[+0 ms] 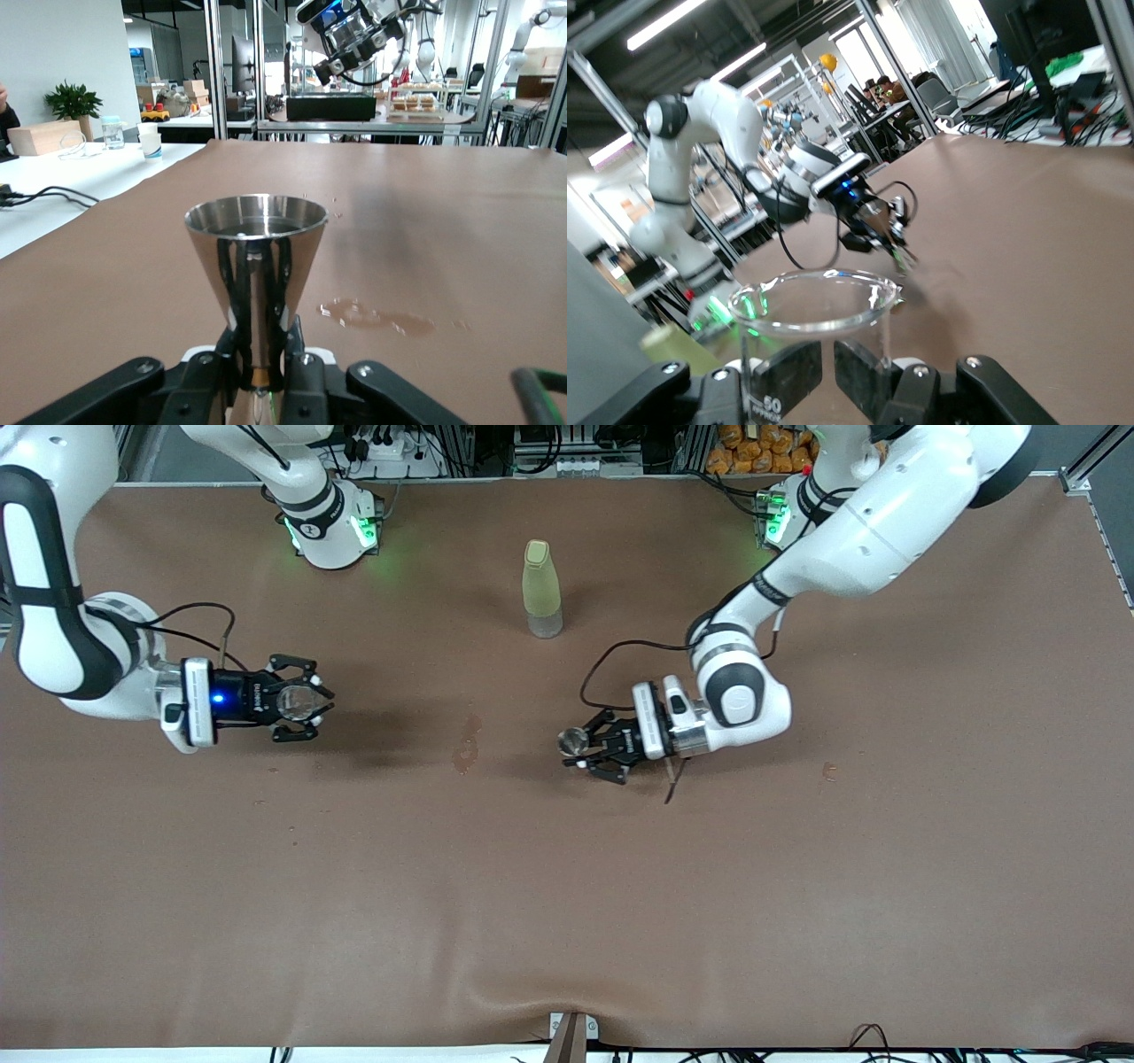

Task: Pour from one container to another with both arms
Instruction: 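Carry the jigger back with the left gripper while the right gripper returns the beaker, then lower the jigger onto the table and open the left gripper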

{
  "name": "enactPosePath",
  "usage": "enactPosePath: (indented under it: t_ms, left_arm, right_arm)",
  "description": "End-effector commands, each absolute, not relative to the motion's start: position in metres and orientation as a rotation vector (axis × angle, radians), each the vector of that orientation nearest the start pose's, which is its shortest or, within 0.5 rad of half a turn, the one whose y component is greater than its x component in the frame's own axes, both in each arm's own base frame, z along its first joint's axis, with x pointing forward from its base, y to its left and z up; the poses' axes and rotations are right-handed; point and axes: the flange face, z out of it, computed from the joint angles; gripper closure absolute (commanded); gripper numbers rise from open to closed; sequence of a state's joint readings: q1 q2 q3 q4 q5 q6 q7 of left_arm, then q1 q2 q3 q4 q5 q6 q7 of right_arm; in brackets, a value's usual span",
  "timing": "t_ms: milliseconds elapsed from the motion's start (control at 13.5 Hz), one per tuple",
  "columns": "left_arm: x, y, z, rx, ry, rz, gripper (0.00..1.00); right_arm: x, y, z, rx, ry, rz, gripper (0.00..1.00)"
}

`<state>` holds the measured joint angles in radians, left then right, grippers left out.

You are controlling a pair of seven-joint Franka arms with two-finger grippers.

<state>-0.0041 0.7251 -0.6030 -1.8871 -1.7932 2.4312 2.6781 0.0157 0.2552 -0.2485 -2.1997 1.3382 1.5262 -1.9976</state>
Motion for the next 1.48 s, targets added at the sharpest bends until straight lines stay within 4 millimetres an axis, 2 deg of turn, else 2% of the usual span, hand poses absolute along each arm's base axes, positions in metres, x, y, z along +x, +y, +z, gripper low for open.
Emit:
enactPosePath:
  t_ms: [0,222,369,739,886,1034,1182,1403]
  left_arm:
    - [0.506,-0.301,0.193,1.485,-1.369,1.152,1.00]
    - [0.502,-0.237,0.190,1.469,-1.400,1.136,1.00]
    - [0.498,-0.197,0.187,1.443,-1.405,1.128,1.00]
    - [0.496,-0.075,0.176,1.390,-1.414,1.114,1.00]
    - [0.493,-0.029,0.173,1.387,-1.408,1.107,1.00]
    - [0.487,0.012,0.168,1.409,-1.400,1.115,1.00]
    - [0.479,0.055,0.159,1.444,-1.389,1.120,1.00]
    - [0.465,0.109,0.133,1.496,-1.391,1.098,1.00]
  right_arm:
    - [0.529,-0.031,0.280,-1.508,-1.074,-0.889,1.00]
    - [0.541,-0.049,0.259,-1.444,-1.174,-0.991,1.00]
    - [0.545,-0.060,0.237,-1.408,-1.209,-1.033,1.00]
    - [0.541,-0.084,0.171,-1.345,-1.234,-1.098,1.00]
    - [0.536,-0.089,0.153,-1.335,-1.241,-1.118,1.00]
    - [0.532,-0.090,0.141,-1.325,-1.254,-1.133,1.00]
    - [0.536,-0.091,0.132,-1.313,-1.281,-1.146,1.00]
    - [0.544,-0.096,0.129,-1.349,-1.321,-1.142,1.00]
